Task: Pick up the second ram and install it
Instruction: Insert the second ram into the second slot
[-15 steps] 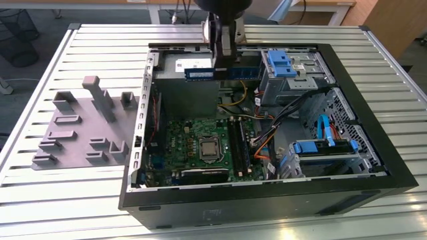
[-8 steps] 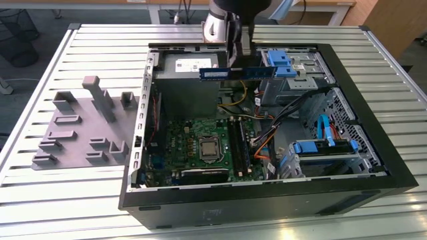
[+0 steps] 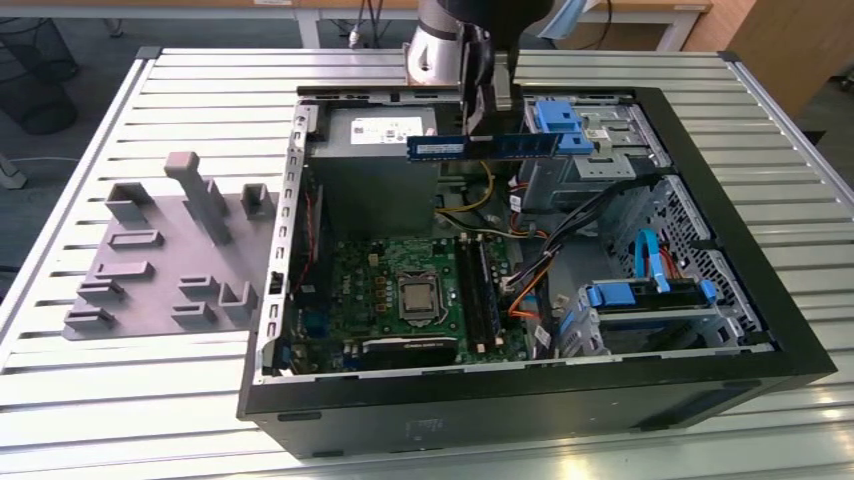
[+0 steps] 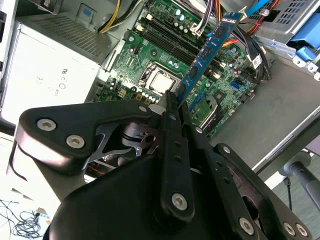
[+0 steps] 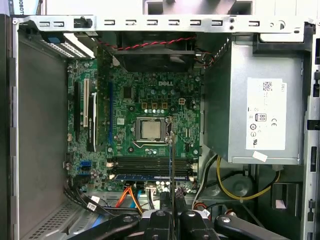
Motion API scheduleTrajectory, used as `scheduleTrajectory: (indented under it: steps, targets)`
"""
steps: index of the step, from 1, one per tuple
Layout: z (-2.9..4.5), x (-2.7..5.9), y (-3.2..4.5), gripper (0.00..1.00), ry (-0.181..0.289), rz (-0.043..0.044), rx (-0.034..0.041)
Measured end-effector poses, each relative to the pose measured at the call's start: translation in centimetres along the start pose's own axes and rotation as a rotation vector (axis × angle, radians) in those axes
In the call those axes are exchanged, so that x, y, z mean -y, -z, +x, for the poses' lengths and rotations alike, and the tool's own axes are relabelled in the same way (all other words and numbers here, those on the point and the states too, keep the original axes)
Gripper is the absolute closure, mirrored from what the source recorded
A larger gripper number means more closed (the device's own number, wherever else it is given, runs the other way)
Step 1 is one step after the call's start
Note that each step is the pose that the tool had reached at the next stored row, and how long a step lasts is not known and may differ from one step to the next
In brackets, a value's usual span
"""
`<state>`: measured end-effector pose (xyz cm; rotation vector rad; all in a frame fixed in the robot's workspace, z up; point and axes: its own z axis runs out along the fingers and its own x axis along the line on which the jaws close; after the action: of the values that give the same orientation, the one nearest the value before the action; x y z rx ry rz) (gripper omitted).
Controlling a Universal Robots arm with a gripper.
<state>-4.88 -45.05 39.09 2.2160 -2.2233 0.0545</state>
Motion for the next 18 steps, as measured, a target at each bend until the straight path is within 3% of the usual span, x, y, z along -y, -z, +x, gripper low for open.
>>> scheduleTrajectory:
  steps: [11, 18]
  targets:
    - [0.00, 0.02, 0.00, 0.86, -0.001, 0.0000, 0.0000]
    - [0.00, 0.02, -0.07, 0.86, -0.117, -0.0030, -0.0027]
